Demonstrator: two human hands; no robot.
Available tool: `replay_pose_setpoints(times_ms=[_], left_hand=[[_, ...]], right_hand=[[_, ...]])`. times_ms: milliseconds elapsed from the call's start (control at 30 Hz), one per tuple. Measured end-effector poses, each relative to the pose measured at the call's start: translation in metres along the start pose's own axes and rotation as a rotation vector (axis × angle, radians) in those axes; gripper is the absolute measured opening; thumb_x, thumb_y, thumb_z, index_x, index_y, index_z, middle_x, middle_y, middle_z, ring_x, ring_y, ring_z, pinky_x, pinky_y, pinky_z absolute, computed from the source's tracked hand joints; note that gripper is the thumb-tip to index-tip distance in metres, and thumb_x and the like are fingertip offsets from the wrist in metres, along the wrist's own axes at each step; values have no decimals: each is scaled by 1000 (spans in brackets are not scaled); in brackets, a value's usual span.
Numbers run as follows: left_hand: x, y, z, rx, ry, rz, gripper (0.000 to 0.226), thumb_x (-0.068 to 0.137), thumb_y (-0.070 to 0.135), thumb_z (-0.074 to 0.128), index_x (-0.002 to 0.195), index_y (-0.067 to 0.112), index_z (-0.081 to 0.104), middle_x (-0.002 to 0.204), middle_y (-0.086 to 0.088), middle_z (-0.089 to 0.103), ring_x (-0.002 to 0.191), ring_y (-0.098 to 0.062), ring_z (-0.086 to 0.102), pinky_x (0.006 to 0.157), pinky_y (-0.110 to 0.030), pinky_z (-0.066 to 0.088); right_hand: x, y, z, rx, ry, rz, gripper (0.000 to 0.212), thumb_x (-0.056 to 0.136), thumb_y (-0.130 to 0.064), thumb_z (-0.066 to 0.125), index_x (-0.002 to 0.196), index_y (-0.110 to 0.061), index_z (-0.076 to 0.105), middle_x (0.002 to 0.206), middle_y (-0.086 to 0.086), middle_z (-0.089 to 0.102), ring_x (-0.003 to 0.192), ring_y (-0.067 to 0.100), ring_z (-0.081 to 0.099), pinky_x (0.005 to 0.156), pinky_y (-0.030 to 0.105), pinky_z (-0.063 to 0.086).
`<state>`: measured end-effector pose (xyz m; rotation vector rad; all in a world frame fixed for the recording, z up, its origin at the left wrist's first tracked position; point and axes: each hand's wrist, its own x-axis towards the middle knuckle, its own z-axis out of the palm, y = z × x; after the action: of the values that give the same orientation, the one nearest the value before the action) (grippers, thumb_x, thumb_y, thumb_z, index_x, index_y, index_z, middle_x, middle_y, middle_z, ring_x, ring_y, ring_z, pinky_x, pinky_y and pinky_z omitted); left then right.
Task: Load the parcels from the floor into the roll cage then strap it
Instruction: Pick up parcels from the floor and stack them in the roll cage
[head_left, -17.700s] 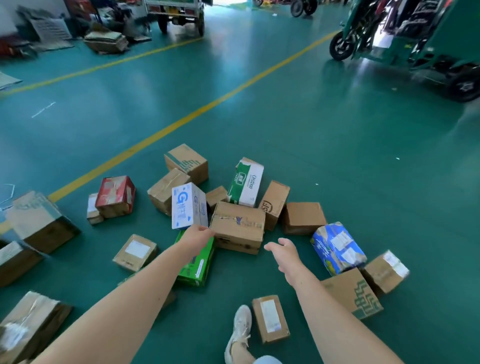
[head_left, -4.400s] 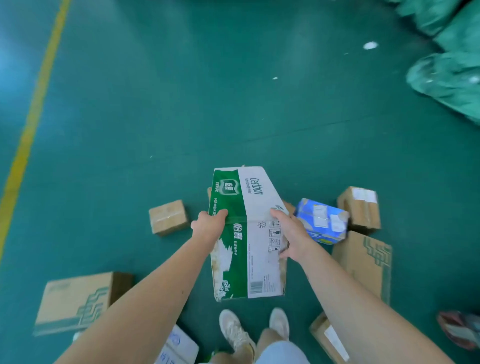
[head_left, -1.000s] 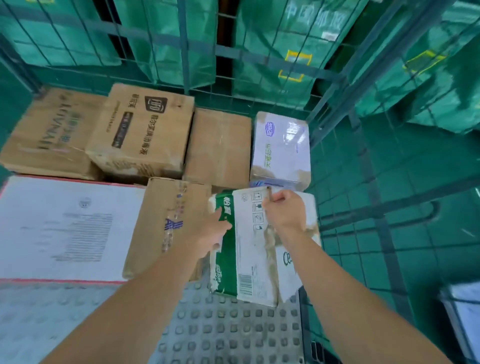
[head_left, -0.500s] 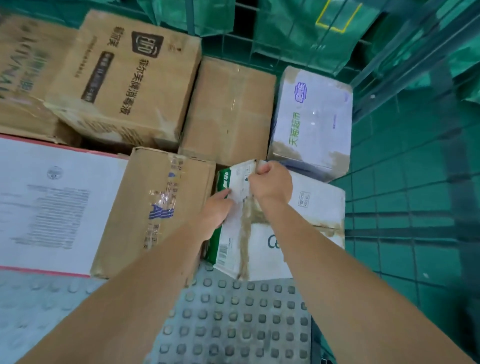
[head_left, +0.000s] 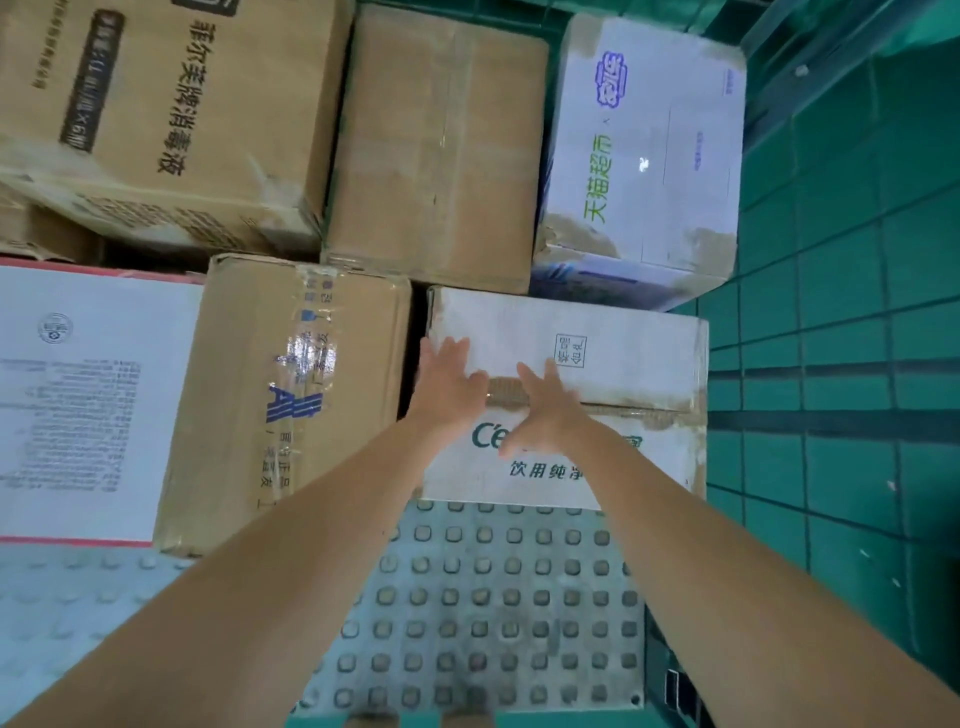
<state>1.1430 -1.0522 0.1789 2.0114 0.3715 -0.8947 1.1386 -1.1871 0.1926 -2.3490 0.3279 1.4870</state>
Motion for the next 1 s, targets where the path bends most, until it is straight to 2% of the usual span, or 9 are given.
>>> replay_pose_setpoints(times_ms=[100, 233, 400, 533, 700, 800, 867, 967, 1000], left_hand=[[3, -1, 9, 158, 13, 8, 57, 102, 20, 33, 156, 20, 16, 164, 2, -6, 147, -18, -24, 120, -38, -6], [1, -3, 15, 202, 41, 34, 56, 103, 23, 33, 156, 19, 17, 164, 1, -8, 146, -20, -27, 120, -41, -7], [-2, -11, 11, 201, 69, 87, 51, 105, 27, 31, 154, 17, 24, 165, -1, -1, 148, -16, -19, 120, -39, -1], [-16, -9, -5, 130, 124, 36, 47, 105, 26, 34, 151, 15, 33, 162, -5, 18, 151, -18, 8, 119, -31, 9], [-67, 6, -29, 39, 117, -23, 45, 104, 23, 36, 148, 13, 39, 151, -5, 42, 120, -19, 51, 93, -22, 34], [-104, 19, -43, 21, 139, -42, 42, 104, 21, 37, 145, 14, 44, 142, -6, 51, 86, -11, 57, 71, -12, 44], [-135, 33, -52, -30, 145, -76, 41, 104, 15, 39, 143, 8, 45, 134, -9, 53, 81, -9, 53, 60, -5, 41], [-187, 53, -66, -98, 171, -90, 35, 101, 9, 43, 134, -2, 52, 131, -21, 56, 118, -34, 55, 92, -31, 45], [-203, 58, -71, -101, 180, -93, 32, 100, 7, 44, 128, -4, 55, 128, -23, 57, 120, -34, 56, 95, -34, 45]], right_hand=[[0, 14, 13, -276, -57, -29, 138, 70, -24, 89, 155, -36, -19, 155, 0, -43, 147, 41, -24, 116, 67, 18], [6, 29, 25, -437, -22, -67, 147, 65, -24, 93, 153, -34, -24, 151, 1, -48, 145, 43, -27, 117, 63, 14], [3, 35, 25, -353, 48, -116, 132, 73, -16, 85, 156, -32, -16, 158, -2, -37, 148, 39, -22, 119, 57, 23], [-17, 45, 22, -259, 144, -189, 111, 81, -11, 76, 160, -27, 0, 166, 0, -17, 154, 26, -9, 121, 52, 23], [-68, 36, 9, -128, 223, -252, 90, 93, -27, 67, 160, -22, 8, 167, 4, 2, 153, 25, 11, 121, 43, 24], [-110, 22, -2, -89, 249, -288, 82, 97, -30, 62, 160, -21, 9, 166, 6, 9, 152, 24, 17, 119, 38, 23], [-138, 13, -6, -7, 251, -301, 78, 99, -30, 59, 160, -20, 11, 166, 7, 11, 151, 25, 20, 120, 37, 24], [-183, -1, -11, 129, 280, -322, 73, 100, -29, 57, 159, -21, 16, 164, 6, 17, 146, 27, 30, 115, 40, 35], [-197, -5, -12, 169, 292, -327, 71, 100, -29, 57, 159, -22, 17, 164, 5, 18, 145, 26, 31, 112, 39, 39]])
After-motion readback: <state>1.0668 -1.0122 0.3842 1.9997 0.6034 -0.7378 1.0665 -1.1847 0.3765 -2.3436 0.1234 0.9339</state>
